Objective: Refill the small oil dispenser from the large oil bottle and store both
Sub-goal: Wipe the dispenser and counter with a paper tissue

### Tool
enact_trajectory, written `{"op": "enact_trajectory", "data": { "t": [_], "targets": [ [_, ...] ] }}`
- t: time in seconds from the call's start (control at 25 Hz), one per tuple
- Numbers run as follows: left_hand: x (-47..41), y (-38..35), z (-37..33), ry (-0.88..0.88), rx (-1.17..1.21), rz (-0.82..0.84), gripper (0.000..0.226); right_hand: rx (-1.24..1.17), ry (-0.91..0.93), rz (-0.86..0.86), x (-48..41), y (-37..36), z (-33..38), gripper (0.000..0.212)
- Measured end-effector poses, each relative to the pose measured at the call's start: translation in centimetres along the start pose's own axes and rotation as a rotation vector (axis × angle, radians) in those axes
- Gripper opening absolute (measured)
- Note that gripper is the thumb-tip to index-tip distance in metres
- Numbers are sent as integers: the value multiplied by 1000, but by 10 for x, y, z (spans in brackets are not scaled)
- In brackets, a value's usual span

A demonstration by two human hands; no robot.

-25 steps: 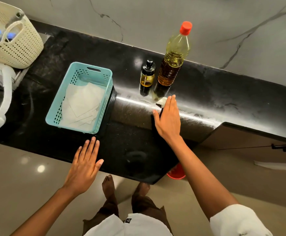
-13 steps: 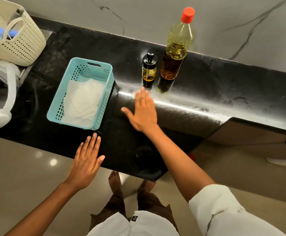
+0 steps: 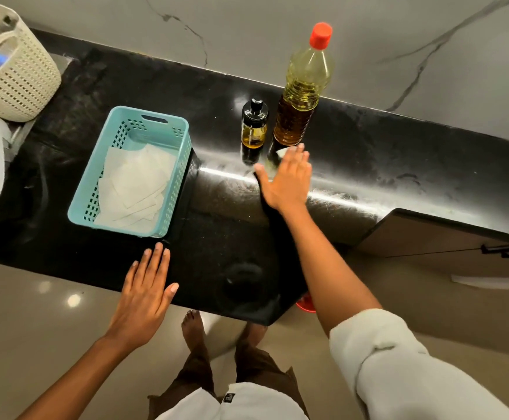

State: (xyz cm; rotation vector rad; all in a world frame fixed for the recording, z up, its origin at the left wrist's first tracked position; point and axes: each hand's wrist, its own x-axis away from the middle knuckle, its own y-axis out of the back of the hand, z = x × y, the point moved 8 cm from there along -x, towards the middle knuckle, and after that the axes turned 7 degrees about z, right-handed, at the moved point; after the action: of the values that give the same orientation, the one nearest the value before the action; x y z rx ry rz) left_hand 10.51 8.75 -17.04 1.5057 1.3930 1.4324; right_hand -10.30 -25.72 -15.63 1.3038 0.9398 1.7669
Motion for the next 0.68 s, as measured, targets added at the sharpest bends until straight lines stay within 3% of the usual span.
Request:
{"op": "enact_trajectory", "data": {
  "t": [0.24, 0.4, 0.48, 0.6, 0.68],
  "targets": [
    [1, -4, 1, -14, -26, -19, 73, 34, 337, 45, 133, -81, 89, 101],
    [-1, 0, -1, -3, -28, 6, 73, 203, 477, 117, 207, -104, 34, 101],
    [-2, -2, -2, -12, -50, 9, 73, 222, 269, 23, 184, -71, -37, 105],
    [-2, -2, 0, -13, -39, 10, 73, 43, -104, -24, 129, -18, -123, 121],
    [0, -4, 0, -29, -17, 8, 72, -66, -136, -26, 95, -3, -119, 128]
  ]
}}
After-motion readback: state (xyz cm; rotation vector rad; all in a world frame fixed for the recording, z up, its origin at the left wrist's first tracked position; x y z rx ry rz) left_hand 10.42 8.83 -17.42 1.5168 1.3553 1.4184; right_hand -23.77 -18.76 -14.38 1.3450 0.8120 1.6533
